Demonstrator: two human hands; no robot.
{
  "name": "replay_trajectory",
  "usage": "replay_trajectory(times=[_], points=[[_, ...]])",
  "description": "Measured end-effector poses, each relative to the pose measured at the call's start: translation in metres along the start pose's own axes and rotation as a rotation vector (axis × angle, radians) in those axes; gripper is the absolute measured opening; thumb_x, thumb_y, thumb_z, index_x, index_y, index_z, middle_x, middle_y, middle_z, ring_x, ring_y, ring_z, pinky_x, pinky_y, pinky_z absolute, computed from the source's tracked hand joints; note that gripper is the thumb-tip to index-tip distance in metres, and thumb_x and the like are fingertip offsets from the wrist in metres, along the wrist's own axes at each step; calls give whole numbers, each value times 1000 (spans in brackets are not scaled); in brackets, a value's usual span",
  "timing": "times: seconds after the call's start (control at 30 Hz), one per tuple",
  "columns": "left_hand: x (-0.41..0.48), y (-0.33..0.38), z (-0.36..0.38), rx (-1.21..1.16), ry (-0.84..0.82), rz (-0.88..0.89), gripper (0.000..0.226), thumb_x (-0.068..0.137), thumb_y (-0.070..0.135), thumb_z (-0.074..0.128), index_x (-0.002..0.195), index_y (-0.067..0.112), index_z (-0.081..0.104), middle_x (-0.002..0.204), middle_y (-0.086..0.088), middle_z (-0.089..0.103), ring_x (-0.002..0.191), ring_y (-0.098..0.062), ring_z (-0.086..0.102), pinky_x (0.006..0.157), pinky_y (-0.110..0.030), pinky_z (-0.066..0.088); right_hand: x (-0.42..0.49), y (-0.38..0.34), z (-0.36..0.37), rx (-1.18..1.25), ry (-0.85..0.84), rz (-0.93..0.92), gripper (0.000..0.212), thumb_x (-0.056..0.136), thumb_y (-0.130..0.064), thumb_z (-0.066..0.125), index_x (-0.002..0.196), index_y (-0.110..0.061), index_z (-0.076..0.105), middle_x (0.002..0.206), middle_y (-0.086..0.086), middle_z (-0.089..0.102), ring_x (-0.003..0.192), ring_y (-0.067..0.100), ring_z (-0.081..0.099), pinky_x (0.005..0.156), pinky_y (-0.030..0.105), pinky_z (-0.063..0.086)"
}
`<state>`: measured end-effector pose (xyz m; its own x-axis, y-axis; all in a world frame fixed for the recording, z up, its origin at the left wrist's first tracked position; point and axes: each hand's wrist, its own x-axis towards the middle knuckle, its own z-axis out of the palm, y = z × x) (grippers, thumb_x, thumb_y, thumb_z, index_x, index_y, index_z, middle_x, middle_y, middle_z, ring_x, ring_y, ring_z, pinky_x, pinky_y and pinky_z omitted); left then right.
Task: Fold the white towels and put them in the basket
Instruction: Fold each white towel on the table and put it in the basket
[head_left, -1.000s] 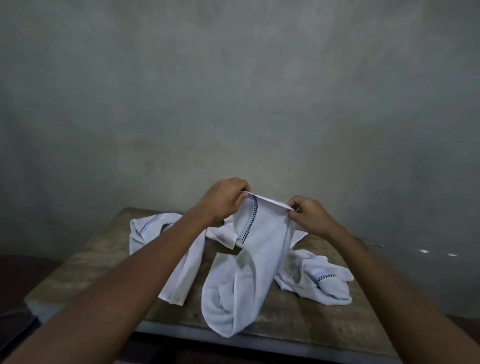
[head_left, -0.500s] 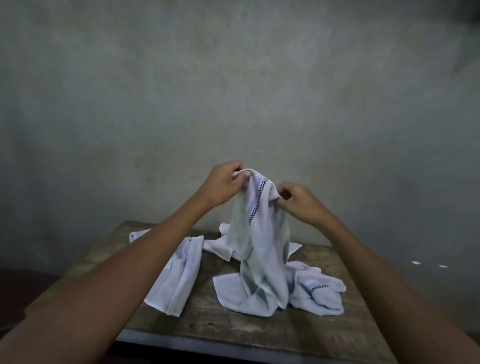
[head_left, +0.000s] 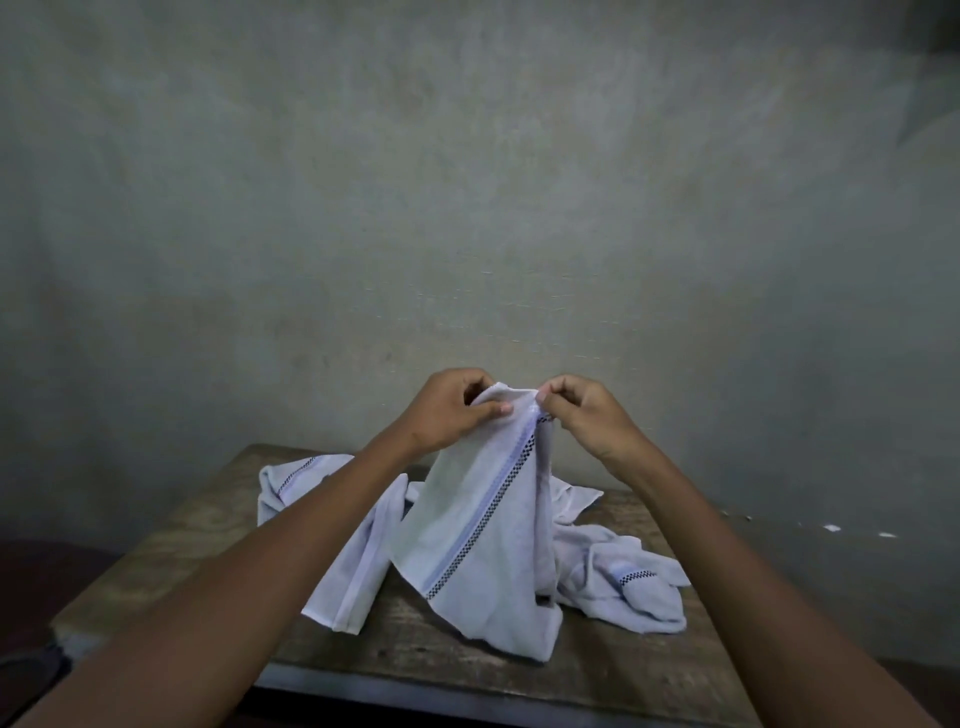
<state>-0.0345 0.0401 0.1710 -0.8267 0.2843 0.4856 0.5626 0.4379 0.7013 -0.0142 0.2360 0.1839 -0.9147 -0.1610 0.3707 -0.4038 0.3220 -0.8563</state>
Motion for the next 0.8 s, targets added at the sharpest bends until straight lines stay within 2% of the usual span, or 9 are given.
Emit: replay_trajectory(times=[0.1, 0.17, 0.23, 0.33, 0.47, 0.6, 0.67, 0.73, 0.8], points=[[-15, -13, 11, -77, -93, -96, 29, 85, 29, 67, 67, 12, 53, 61, 1, 42, 53, -6, 36, 51, -23, 30, 3, -5, -10, -20, 83, -8, 20, 92, -5, 50, 77, -19, 56, 69, -4, 56, 52, -7, 50, 57, 10, 39], [-22, -16, 16, -91, -87, -124, 29, 91, 25, 60, 67, 12, 50, 59, 4, 36, 43, 0, 30, 44, -16, 27, 4, -7, -14, -39, 53, 6, 17, 91, -1, 47, 84, -15, 54, 70, -1, 54, 55, -2, 49, 55, 10, 39], [-21, -14, 17, -106, -41, -108, 28, 91, 26, 59, 68, 12, 53, 59, 4, 39, 45, 0, 33, 46, -17, 28, 1, -6, -14, -74, -17, 12, 14, 93, -2, 44, 93, -13, 53, 73, -2, 53, 60, 3, 47, 53, 8, 38], [-14, -6, 14, -165, -11, -91, 29, 89, 32, 62, 67, 13, 57, 61, 2, 44, 54, -7, 38, 50, -23, 30, -2, -3, -9, -86, -81, -49, 9, 97, -16, 47, 93, -16, 55, 79, -5, 54, 63, -7, 48, 60, 8, 40], [-6, 3, 7, -197, -25, -63, 31, 85, 35, 65, 73, 6, 64, 64, -1, 50, 60, -12, 42, 54, -25, 33, -3, -2, -4, -7, -108, -85, 1, 90, -22, 60, 91, -23, 60, 83, -1, 64, 72, 2, 58, 66, 19, 47], [-4, 13, 2, -188, -129, -44, 19, 86, 25, 66, 70, 15, 64, 59, 12, 58, 55, -4, 48, 53, -18, 38, -1, -8, -6, -53, -1, -181, 16, 94, -19, 55, 80, -13, 61, 70, -3, 53, 61, 2, 47, 56, 16, 39], [-6, 9, -1, -161, -230, -71, 34, 80, 34, 70, 74, 2, 64, 65, 5, 55, 61, -10, 47, 58, -24, 37, 4, -12, -11, -102, 17, -191, 19, 93, -20, 56, 82, -7, 62, 71, 2, 51, 64, 6, 46, 58, 21, 38], [-11, 1, -7, -90, -324, -110, 48, 74, 41, 71, 79, -6, 62, 70, -1, 53, 65, -13, 47, 62, -29, 36, 11, -19, -20, -132, 56, -188, 16, 92, -19, 57, 79, -12, 63, 68, 1, 49, 61, 6, 43, 58, 20, 37], [-13, -6, -22, -26, -352, -134, 43, 77, 35, 73, 80, -7, 63, 71, -3, 55, 64, -13, 48, 62, -28, 38, 19, -28, -35, -123, 112, -183, 16, 91, -16, 59, 75, -19, 63, 66, -1, 49, 54, 1, 41, 54, 15, 37]])
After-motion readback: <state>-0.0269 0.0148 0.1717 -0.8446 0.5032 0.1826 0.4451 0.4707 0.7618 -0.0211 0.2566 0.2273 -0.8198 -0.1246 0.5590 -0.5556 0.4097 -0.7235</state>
